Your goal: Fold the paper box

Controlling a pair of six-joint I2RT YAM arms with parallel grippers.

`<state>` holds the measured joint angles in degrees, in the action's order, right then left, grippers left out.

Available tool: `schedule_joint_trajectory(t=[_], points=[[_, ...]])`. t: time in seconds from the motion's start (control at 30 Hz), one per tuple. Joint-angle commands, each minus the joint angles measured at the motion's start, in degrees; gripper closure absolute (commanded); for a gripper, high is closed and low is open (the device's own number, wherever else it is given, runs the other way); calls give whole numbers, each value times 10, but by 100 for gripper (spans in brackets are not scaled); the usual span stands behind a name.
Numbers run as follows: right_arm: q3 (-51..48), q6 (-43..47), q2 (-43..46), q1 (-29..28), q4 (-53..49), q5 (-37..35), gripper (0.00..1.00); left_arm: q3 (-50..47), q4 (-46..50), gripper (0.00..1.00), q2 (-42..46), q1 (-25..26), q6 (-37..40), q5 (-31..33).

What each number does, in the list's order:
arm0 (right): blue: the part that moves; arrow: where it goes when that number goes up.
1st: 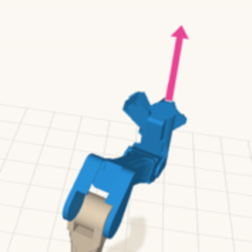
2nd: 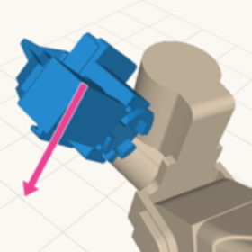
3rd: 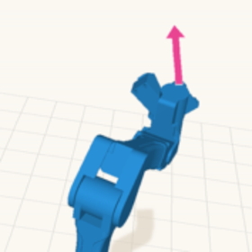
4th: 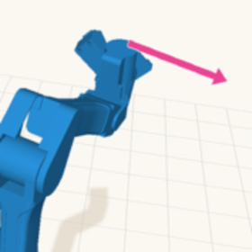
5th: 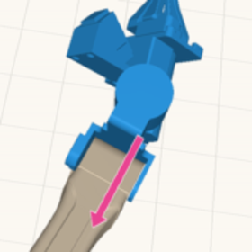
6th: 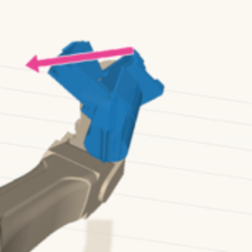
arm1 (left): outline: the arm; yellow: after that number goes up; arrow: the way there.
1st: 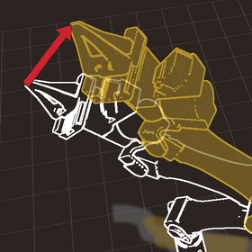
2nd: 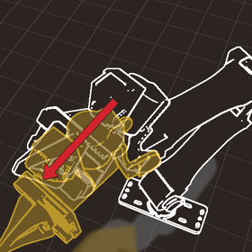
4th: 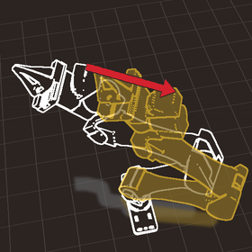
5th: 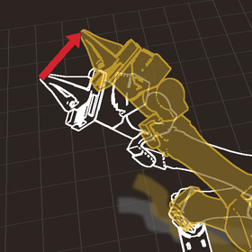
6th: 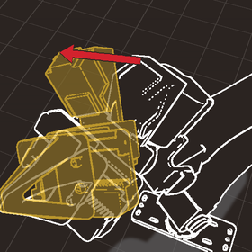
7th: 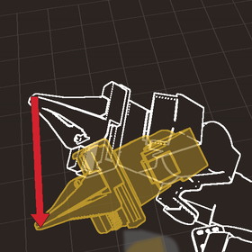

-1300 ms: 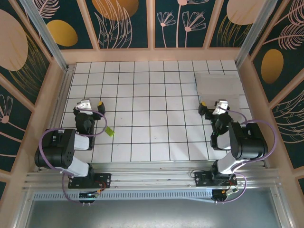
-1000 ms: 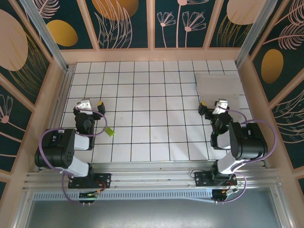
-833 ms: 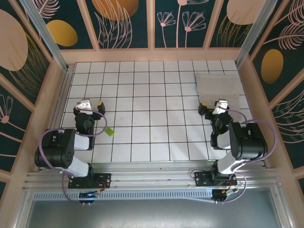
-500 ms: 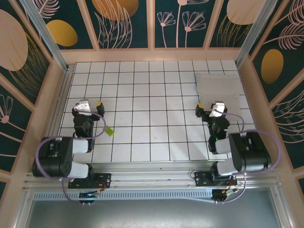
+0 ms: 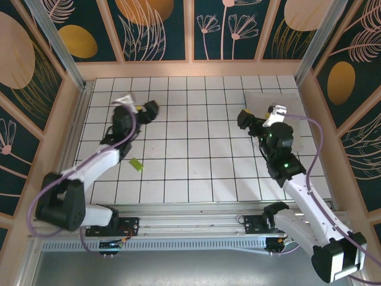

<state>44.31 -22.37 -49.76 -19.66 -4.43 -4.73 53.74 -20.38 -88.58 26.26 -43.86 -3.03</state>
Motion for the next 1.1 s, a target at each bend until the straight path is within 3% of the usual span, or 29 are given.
schedule_joint_trajectory(t=[0.0,0.2,0.4,0.53,0.77,0.93,1.07], points=[[46,-70,-13,-2,-196,70,1,106,41,26,-110,82,-112,-50],[57,-78,1,2,-240,61,1,359,46,34,-347,158,-135,-57],[39,-86,39,4,-239,42,1,685,141,40,-582,172,-98,-52],[33,-88,56,8,-237,29,1,837,155,44,-698,173,-69,-31],[32,-84,51,13,-219,30,1,893,63,47,-776,189,-67,-8],[32,-85,46,15,-215,37,1,916,23,41,-805,209,-56,23],[34,-87,52,16,-221,36,1,940,14,46,-832,216,-59,60]])
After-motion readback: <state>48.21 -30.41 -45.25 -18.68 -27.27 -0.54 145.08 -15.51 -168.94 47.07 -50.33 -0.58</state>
